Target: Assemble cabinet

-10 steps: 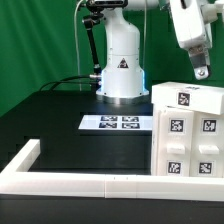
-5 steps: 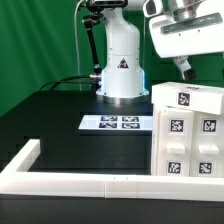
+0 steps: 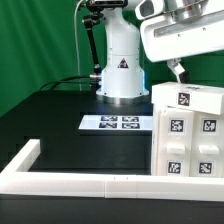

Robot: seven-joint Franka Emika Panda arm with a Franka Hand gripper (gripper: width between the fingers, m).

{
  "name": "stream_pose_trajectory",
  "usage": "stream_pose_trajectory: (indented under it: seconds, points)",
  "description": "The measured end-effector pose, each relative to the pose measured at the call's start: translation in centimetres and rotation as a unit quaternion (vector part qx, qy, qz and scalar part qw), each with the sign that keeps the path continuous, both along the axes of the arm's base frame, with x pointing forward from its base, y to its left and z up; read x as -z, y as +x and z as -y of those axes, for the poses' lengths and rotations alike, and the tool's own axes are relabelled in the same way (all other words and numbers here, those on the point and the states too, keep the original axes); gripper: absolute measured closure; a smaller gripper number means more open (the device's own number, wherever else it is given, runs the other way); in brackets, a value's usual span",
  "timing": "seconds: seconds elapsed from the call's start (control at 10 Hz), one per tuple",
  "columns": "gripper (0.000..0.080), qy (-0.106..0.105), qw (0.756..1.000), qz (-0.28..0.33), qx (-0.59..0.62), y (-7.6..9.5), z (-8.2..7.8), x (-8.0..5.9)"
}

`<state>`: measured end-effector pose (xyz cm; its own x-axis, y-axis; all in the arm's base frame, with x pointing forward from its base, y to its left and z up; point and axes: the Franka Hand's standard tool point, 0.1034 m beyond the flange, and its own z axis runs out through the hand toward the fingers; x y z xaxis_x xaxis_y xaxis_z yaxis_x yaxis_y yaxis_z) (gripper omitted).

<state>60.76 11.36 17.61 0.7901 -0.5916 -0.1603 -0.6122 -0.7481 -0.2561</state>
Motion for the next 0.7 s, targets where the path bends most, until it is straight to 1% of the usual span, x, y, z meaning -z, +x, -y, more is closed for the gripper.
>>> stream_pose_trajectory:
  seconds: [0.1, 0.2, 0.3, 0.5, 0.7]
  points:
    - [0.0002, -0.019, 0.995, 0.014, -0.096, -0.1, 0.3, -0.11]
    - [0.0002, -0.033, 0.983, 0.03, -0.178, 0.12, 0.65, -0.31]
    - [0.0002, -0.038, 0.968, 0.04, -0.244, 0.23, 0.82, -0.5]
    - [0.0002, -0.056, 0.931, 0.052, -0.358, 0.25, 0.91, -0.66]
    - [0.0002, -0.055, 0.908, 0.065, -0.411, 0.2, 0.96, -0.55]
